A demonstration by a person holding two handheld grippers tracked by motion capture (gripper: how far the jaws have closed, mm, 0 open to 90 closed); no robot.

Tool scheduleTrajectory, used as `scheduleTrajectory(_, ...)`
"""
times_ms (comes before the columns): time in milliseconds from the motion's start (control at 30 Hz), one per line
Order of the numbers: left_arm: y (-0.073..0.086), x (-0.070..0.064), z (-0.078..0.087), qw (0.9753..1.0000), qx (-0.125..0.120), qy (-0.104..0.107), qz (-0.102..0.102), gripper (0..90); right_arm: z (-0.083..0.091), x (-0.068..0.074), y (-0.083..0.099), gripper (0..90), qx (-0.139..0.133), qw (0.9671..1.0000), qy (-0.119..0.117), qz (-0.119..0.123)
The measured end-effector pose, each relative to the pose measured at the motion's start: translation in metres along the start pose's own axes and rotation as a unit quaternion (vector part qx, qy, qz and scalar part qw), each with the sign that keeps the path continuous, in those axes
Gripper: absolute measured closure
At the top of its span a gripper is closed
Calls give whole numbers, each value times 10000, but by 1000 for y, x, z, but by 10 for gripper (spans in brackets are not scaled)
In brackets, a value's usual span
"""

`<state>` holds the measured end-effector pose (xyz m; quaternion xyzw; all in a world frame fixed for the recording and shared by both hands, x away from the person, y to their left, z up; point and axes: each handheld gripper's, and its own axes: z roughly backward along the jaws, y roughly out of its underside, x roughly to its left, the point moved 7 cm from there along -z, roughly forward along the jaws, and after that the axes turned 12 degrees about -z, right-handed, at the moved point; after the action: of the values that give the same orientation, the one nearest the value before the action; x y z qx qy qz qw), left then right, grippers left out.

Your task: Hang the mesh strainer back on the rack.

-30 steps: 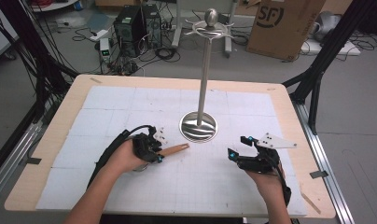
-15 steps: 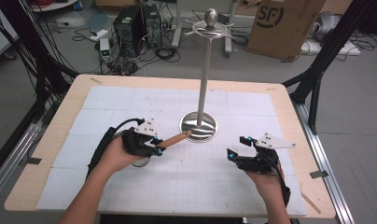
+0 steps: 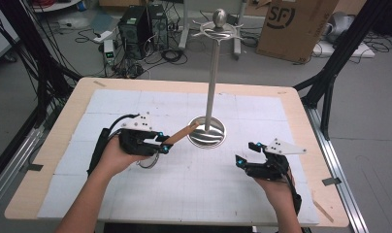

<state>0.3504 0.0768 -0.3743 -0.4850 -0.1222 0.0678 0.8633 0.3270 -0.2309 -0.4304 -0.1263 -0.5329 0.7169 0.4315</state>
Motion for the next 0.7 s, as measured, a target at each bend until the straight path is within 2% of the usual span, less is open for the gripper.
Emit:
scheduleTrajectory(67, -7, 2, 4, 9999, -136, -59, -5, 686, 0, 0, 0, 257, -1, 10000, -3, -4)
scheduleTrajectory(167, -16, 8, 11, 9996, -169, -202, -75, 687, 0, 0, 0, 257, 4, 10000, -5, 9)
scheduleTrajectory(400, -43, 17, 25, 9984, -468, -305, -125, 686, 0, 0, 0, 257, 6, 10000, -14, -2)
scheduleTrajectory(700, -75, 37, 43, 9965, -670, -439, -250, 687, -1, 0, 0, 257, 6, 10000, -28, 3)
